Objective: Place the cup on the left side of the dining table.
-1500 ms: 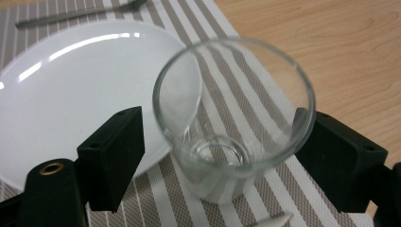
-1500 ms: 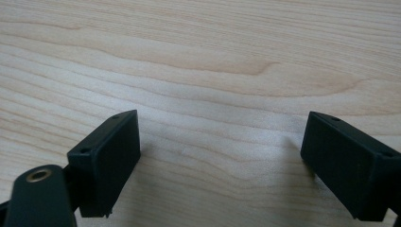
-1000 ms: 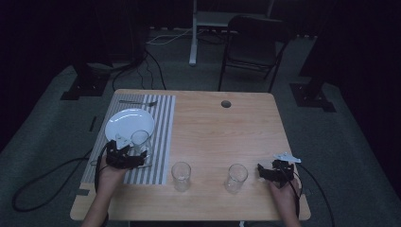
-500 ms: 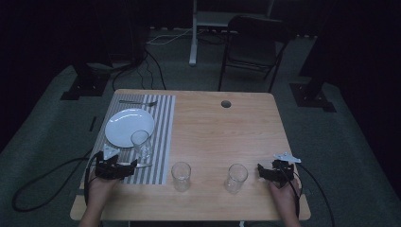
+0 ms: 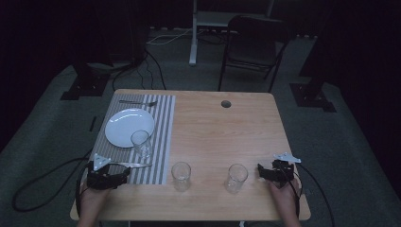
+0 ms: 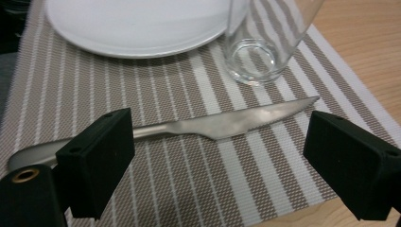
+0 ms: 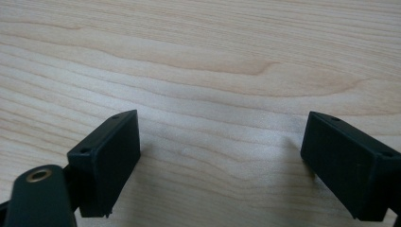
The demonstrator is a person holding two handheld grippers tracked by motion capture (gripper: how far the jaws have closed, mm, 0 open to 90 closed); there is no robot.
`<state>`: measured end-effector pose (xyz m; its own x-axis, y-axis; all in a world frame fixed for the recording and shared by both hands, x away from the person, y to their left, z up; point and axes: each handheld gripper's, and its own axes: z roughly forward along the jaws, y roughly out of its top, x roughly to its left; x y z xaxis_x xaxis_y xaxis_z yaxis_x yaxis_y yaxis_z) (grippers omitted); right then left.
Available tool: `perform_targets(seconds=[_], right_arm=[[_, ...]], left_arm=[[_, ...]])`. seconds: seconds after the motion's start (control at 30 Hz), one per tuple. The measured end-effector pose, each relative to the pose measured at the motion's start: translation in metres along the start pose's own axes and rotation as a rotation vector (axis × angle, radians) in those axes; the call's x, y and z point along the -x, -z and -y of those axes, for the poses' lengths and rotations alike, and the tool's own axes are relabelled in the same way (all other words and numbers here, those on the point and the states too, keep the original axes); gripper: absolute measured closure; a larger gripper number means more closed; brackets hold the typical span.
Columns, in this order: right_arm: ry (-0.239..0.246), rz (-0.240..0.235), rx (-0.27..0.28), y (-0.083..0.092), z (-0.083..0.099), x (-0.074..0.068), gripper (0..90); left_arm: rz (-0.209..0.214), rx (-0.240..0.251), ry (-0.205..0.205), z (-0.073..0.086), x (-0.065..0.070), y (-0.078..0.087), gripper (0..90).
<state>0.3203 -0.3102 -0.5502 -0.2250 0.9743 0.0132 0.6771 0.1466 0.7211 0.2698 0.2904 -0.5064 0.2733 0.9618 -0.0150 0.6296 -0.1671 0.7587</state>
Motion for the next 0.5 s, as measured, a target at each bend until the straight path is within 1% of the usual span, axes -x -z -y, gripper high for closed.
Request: perform_targets(seconds=[0.1,0.3,0.43,0.5], right_arm=[[0.000,0.000,0.000,0.000,0.000,0.000,12.2],[0.001,0.000,0.001,0.000,0.000,0.000,12.3],[0.001,0.000,0.001,0.000,0.000,0.000,12.2],[0.001,0.000,0.001,0.000,0.000,0.000,12.3]], left_arm=[[-0.005,-0.014,0.002,0.007,-0.002,0.002,10.3],[-0.013,-0.033,0.037,0.021,-0.009,0.005,10.3],[-0.045,-0.038,0.052,0.029,-0.012,0.005,10.3],[-0.053,-0.044,0.063,0.034,-0.014,0.004,10.3]])
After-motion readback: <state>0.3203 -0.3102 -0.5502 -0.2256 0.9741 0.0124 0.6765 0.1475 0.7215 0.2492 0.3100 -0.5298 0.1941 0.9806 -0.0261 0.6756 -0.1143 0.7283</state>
